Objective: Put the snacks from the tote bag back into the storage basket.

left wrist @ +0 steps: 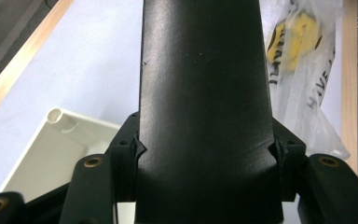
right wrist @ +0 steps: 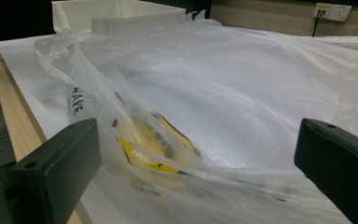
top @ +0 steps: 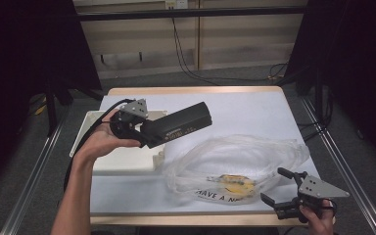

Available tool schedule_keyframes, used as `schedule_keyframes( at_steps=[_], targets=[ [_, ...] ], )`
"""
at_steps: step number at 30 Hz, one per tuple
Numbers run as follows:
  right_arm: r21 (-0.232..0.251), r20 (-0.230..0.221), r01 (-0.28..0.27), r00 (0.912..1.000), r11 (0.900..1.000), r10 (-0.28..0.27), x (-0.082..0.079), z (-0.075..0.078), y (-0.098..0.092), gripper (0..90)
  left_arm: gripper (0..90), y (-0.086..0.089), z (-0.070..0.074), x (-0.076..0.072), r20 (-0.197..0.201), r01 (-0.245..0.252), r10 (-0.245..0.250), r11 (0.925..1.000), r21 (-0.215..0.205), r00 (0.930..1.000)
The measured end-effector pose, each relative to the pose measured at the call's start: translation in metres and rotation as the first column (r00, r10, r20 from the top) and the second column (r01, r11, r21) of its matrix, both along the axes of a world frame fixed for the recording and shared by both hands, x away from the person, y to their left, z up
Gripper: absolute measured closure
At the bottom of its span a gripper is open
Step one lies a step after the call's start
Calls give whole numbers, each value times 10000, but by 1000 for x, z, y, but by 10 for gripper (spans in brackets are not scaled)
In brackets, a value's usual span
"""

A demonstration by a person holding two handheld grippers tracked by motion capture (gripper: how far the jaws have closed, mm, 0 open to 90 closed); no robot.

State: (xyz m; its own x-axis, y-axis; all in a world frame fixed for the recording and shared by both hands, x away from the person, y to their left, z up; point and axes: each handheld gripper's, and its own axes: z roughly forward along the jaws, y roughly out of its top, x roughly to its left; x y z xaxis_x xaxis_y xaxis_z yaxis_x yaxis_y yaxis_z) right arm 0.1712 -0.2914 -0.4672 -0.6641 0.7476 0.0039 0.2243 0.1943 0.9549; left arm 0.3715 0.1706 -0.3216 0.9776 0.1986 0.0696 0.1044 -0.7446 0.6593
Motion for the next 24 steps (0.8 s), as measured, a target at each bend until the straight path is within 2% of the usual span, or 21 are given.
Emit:
schedule_keyframes(
  at_steps=[7,10,14,24],
  targets=[
    [17,5,12,10000,10000,-12,0,0,0,0,428,15,-1,5,-69,-264,264,9996,-62,9996],
    [41,-24,-56,10000,10000,56,0,0,0,0,429,25,-1,9,-67,-439,439,9990,62,9990],
    [28,-49,-117,9999,9999,117,0,0,-1,0,429,37,-1,11,-25,-617,617,9981,2,9981],
    [16,-146,-160,9998,9999,160,0,0,1,0,429,61,-7,17,146,-969,964,9946,366,9952]
  ],
)
